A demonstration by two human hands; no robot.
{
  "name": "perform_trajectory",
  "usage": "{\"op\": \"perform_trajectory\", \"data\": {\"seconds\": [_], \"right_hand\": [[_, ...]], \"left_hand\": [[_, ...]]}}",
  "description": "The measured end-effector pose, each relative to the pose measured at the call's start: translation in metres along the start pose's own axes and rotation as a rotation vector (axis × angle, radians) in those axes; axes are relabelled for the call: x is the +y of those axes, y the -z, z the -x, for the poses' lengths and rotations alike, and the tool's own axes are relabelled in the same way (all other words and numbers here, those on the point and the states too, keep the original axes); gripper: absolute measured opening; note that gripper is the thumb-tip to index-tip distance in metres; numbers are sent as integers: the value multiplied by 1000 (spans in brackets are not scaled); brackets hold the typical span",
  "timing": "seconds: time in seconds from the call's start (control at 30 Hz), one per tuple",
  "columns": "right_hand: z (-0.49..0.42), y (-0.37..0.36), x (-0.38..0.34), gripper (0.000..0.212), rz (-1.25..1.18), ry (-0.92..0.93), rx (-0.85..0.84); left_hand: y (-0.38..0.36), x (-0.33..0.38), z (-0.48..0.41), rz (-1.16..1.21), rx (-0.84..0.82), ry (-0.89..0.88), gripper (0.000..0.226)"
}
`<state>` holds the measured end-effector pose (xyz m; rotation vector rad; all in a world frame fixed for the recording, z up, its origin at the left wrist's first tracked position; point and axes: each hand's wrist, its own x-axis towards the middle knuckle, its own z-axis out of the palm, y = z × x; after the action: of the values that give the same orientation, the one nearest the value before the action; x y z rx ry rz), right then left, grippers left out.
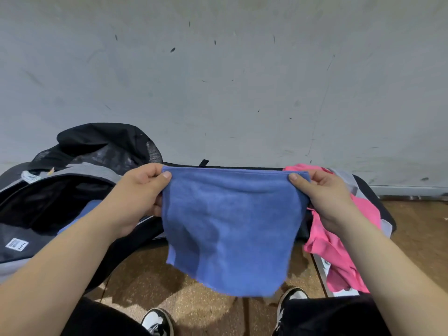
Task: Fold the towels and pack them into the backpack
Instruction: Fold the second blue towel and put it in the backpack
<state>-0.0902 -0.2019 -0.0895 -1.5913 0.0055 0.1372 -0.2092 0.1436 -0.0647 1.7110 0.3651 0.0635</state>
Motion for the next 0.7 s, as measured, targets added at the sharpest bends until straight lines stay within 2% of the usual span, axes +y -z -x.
{"op": "perform_trajectory", "data": {"seconds": [0.3, 0.43, 0.53, 0.7], "right_hand": [[-29, -9, 8, 21, 110, 39, 137], [-53, -18, 10, 14, 90, 77, 198], [-70, -26, 8, 12, 78, 81, 222], [-90, -33, 14, 31, 122, 11, 246]], "left_hand": [[-7, -8, -31, -87, 86, 59, 24], [-20, -7, -58, -100, 232, -45, 23], [-25, -8, -79, -56, 318, -51, 21], [-29, -17, -103, -149, 380, 18, 29]]}}
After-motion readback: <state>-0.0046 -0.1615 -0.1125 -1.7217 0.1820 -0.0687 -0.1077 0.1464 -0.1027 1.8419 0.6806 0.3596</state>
